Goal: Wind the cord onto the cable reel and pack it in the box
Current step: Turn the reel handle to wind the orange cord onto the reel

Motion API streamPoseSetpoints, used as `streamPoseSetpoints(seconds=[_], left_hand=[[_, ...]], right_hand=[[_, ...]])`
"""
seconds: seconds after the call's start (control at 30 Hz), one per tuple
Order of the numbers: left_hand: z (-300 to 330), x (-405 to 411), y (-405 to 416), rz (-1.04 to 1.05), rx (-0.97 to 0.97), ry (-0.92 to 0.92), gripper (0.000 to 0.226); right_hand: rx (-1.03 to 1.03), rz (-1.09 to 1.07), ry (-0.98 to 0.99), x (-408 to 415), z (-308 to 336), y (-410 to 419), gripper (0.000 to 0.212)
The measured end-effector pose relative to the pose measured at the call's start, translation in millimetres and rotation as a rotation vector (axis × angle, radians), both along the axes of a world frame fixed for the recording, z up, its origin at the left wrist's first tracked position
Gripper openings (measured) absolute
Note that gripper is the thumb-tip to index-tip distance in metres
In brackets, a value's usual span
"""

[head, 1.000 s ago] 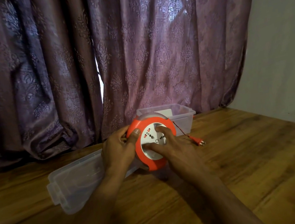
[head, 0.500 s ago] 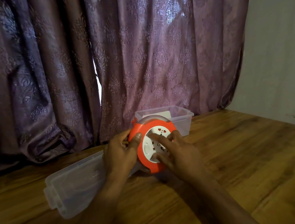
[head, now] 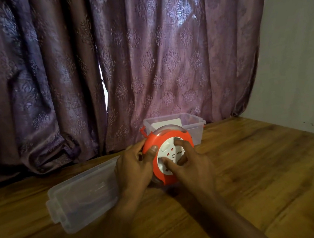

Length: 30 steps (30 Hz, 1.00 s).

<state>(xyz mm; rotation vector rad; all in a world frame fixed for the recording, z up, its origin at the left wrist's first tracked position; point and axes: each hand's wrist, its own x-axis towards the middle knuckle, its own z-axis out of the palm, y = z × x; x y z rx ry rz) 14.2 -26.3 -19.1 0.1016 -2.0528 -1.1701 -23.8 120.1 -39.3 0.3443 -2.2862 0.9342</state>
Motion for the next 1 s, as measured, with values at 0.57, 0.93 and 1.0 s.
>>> streamPoseSetpoints(seconds=[0.57,0.93,1.0], left_hand=[[-8.9,-2.5,4.8,-0.012,0.099,0.009,0.04],[0.4,-9.6,-20.7,0.003,0.189,-0.014,0.049],[1.4,-8.6,-21.6,-0.01,0.202,-0.014,0.045]], right_hand=[[-0.241,0.069,-0.045,-0.6,-0.9,-0.6,0.042],[0.499,0.205,0.01,7.9,13.7,2.9,0.081],[0.552,0.229,0.011,8.8,13.1,2.1,0.096]])
